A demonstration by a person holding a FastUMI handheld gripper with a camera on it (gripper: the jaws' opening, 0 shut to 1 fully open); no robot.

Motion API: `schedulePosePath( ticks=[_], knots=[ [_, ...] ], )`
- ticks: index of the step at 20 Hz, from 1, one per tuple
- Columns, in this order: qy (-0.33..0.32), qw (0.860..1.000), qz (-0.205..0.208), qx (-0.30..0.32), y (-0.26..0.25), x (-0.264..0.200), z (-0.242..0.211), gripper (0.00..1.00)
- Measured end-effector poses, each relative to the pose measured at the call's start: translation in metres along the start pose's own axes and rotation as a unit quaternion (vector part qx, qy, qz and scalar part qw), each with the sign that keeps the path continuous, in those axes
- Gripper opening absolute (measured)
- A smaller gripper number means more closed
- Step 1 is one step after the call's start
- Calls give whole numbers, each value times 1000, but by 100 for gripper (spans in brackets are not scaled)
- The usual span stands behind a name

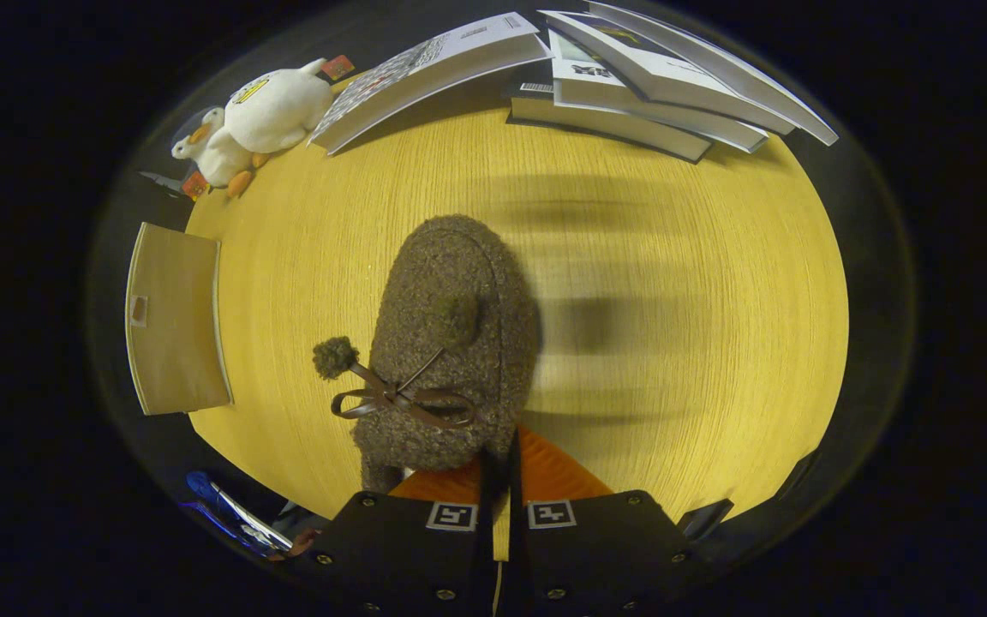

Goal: Open the storage box then place both shoes into the box .Put the left shoe in first, then the right shoe, with the right side of both shoes facing outward in a uniform manner.

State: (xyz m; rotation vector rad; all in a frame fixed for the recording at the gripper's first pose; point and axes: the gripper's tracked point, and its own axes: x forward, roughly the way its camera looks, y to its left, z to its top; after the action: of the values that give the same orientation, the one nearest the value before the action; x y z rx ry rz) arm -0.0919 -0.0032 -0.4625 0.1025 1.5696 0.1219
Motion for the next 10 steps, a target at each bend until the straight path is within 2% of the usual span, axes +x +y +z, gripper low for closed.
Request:
schedulePosePath(
  ticks=[4, 8, 9, 10],
  knots=[
    [-5, 1000, 18, -1, 15, -18, 0, 7],
    [-37, 998, 39, -14, 41, -41, 10, 7],
    [-41, 998, 43, -18, 47, -45, 10, 0],
    [-38, 998, 48, -16, 52, -49, 9, 0]
  ],
)
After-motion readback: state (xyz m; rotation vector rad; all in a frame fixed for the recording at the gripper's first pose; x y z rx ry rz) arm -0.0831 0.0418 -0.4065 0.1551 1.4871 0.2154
